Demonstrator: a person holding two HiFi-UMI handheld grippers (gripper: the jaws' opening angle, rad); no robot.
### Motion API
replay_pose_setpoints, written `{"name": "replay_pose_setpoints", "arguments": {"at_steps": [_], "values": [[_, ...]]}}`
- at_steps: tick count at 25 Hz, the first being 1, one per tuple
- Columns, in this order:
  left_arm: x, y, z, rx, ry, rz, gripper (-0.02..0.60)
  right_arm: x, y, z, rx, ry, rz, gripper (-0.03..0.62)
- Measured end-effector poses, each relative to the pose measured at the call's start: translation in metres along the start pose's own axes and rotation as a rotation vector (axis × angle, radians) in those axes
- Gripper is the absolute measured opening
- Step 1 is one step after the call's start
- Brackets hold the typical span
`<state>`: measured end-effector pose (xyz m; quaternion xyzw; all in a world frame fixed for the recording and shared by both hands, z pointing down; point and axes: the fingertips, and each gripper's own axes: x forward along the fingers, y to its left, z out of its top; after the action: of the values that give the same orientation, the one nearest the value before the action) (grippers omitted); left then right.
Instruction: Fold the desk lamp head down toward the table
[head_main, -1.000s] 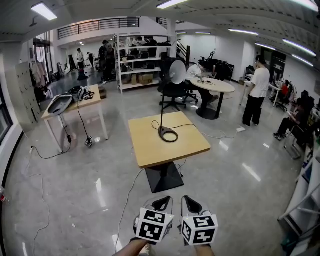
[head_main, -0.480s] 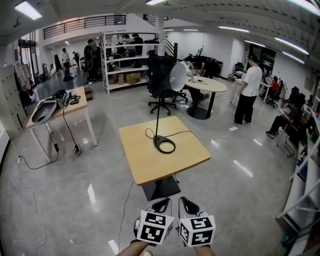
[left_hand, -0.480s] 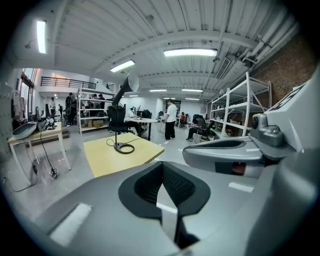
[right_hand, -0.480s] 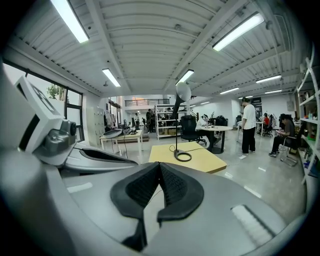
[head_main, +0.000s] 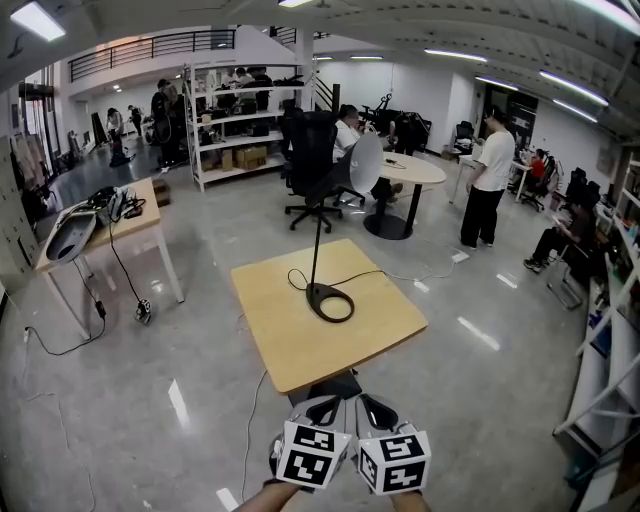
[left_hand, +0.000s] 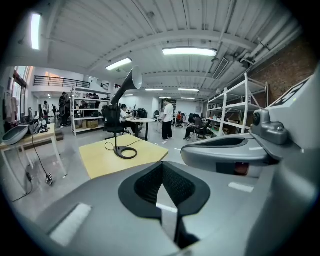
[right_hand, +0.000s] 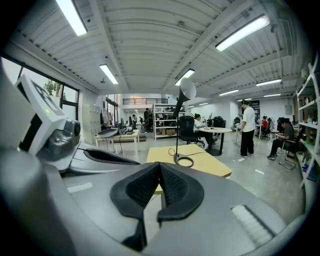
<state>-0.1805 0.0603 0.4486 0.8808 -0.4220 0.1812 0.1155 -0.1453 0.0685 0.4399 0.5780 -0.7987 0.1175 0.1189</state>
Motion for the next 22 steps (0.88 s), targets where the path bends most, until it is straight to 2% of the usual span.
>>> {"name": "replay_pose_setpoints", "arguments": {"at_steps": [8,12,17,22], "values": [[0.038,0.037,0.018,0.026,-0.005,-0.001,0.02,0.053,-0.012,0.018,-0.006,-0.019,-0.003,0.006],[0.07,0.03,0.034,0.034,-0.017,0.015,0.02,0.067,-0.041,0.025,-0.014,-0.033,0.014,0.006],[0.114,0.053,0.047,0.017,-0.027,0.055,0.02,0.109,-0.071,0.033,-0.034,-0.039,0.044,0.006],[0.177,0.051,0.081,-0.01,-0.032,0.1,0.02,0.142,-0.136,0.053,-0.056,-0.04,0.083,0.006]]}}
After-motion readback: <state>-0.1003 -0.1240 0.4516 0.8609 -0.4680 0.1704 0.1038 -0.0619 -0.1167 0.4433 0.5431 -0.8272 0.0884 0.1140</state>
